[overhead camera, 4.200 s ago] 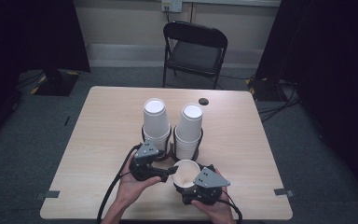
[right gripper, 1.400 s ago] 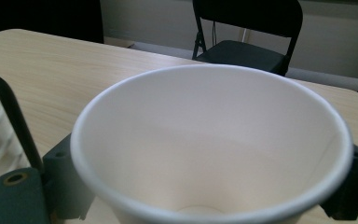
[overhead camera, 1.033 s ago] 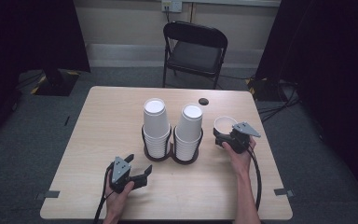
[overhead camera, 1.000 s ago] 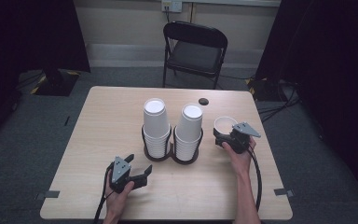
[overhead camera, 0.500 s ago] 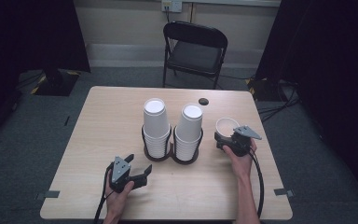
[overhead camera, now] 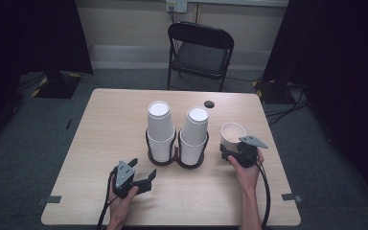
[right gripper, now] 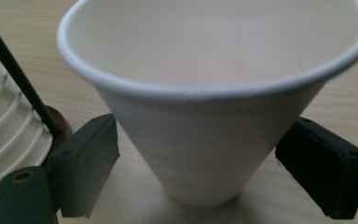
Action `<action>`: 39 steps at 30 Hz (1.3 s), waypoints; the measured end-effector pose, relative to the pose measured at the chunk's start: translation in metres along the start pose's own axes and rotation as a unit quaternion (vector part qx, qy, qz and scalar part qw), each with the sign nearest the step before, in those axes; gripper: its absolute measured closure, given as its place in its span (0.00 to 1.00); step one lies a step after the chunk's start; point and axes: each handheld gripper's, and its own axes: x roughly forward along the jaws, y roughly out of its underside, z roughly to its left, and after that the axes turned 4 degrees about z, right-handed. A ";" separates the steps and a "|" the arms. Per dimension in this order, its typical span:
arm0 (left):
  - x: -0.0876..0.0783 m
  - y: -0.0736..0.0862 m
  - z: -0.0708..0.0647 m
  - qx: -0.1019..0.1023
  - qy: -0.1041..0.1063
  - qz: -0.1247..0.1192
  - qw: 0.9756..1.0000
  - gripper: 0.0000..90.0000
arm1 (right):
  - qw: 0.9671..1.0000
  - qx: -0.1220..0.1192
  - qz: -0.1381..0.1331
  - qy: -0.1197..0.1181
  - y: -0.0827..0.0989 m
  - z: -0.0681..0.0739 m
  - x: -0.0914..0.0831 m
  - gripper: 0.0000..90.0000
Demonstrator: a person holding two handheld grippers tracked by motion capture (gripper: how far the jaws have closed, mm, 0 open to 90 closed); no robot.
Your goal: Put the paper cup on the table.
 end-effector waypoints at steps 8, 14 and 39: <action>0.002 -0.001 -0.001 0.004 -0.008 0.010 1.000 0.19 | 1.000 0.009 -0.006 0.005 0.012 0.003 -0.010 0.16; 0.000 0.000 0.000 -0.002 -0.008 0.003 1.000 0.19 | 1.000 0.022 -0.021 0.002 0.024 0.008 -0.025 0.17; -0.010 0.004 -0.002 -0.013 -0.043 -0.004 0.999 0.20 | 0.995 -0.009 -0.098 -0.023 0.058 0.054 -0.085 0.16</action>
